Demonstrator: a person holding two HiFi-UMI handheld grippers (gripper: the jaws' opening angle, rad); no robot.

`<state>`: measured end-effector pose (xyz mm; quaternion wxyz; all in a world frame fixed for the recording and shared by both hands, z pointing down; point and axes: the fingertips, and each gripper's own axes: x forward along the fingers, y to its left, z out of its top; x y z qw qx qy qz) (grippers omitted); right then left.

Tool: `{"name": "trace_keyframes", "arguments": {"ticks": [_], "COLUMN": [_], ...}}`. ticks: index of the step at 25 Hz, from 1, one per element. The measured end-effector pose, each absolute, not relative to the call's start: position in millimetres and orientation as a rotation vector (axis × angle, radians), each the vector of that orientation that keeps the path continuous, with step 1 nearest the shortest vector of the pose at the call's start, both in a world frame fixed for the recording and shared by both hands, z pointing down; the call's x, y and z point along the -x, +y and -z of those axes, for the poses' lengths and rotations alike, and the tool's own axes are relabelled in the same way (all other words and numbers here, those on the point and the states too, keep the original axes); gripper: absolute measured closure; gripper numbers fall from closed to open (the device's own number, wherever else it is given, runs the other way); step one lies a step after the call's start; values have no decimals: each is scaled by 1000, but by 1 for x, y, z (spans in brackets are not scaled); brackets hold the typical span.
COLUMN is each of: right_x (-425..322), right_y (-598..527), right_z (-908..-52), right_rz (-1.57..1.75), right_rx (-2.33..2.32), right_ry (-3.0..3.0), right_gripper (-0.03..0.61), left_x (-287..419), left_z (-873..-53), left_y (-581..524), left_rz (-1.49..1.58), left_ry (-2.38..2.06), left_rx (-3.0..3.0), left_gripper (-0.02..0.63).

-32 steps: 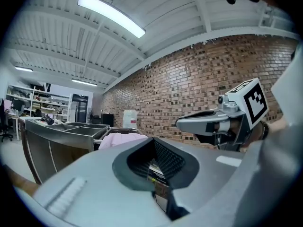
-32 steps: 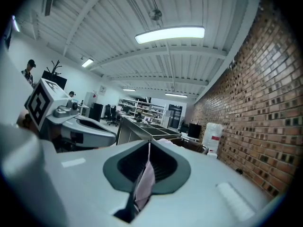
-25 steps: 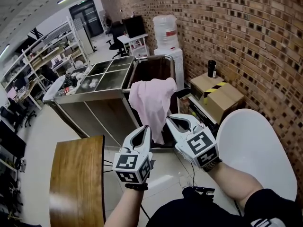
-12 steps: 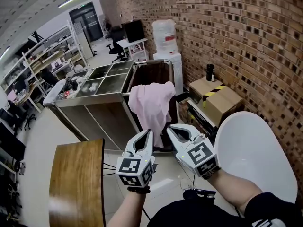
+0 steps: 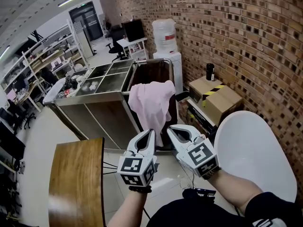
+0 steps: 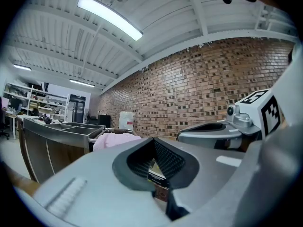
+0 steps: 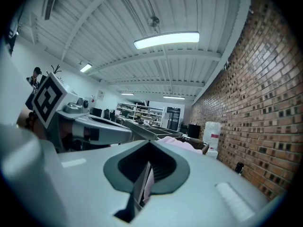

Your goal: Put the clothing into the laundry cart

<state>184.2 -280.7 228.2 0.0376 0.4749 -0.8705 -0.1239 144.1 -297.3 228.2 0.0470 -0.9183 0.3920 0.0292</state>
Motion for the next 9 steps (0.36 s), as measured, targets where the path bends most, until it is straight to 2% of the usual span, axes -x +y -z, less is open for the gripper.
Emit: {"name": "trace_keyframes", "arguments": {"ticks": [9], "right_x": [-182], "right_y": [-283], "right_z": [-233], "right_rz": [394], "right_rx": [-1453], "right_ry": [-2668], "right_gripper": [578], "left_x": [-143], "left_z": [-236], "left_y": [-300], "left_rz": [-92], "left_ry": [1194], "left_rx": [2801], "left_gripper": [612]}}
